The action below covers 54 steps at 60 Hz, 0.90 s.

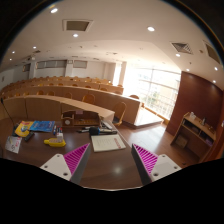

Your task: Unplug charger

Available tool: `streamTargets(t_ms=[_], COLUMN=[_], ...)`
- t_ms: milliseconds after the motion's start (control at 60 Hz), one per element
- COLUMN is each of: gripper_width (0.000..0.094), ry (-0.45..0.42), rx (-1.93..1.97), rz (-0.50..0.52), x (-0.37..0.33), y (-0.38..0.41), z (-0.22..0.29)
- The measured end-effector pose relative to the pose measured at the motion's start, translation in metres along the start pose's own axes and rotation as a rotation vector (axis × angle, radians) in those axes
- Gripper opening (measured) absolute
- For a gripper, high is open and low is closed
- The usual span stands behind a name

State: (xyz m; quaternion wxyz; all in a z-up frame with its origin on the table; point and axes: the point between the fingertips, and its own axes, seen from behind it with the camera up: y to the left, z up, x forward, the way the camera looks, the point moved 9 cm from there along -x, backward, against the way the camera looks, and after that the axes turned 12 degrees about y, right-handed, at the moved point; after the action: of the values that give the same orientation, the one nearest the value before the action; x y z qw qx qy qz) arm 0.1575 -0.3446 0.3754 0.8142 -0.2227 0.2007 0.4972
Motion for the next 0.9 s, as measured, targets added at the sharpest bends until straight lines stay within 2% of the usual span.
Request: streamTargets(t_ms=[217,383,617,767,900], gripper_width=[0.0849,0.0855,0.0848,0.0850,0.0850], ry=[0.027,0.094,0.128,0.103,0.058], rx=[0.007,-0.006,-0.059,-0.045,-0.036], rz=[0.028,0.049,0.229,0.349,0.348], x=[0.012,0.057,0.149,0.213,0.281], y=[-0.004,0.019,0.142,0.241,0.305], z=[-0.023,-0.071,-0.125,-0.108,-0.070])
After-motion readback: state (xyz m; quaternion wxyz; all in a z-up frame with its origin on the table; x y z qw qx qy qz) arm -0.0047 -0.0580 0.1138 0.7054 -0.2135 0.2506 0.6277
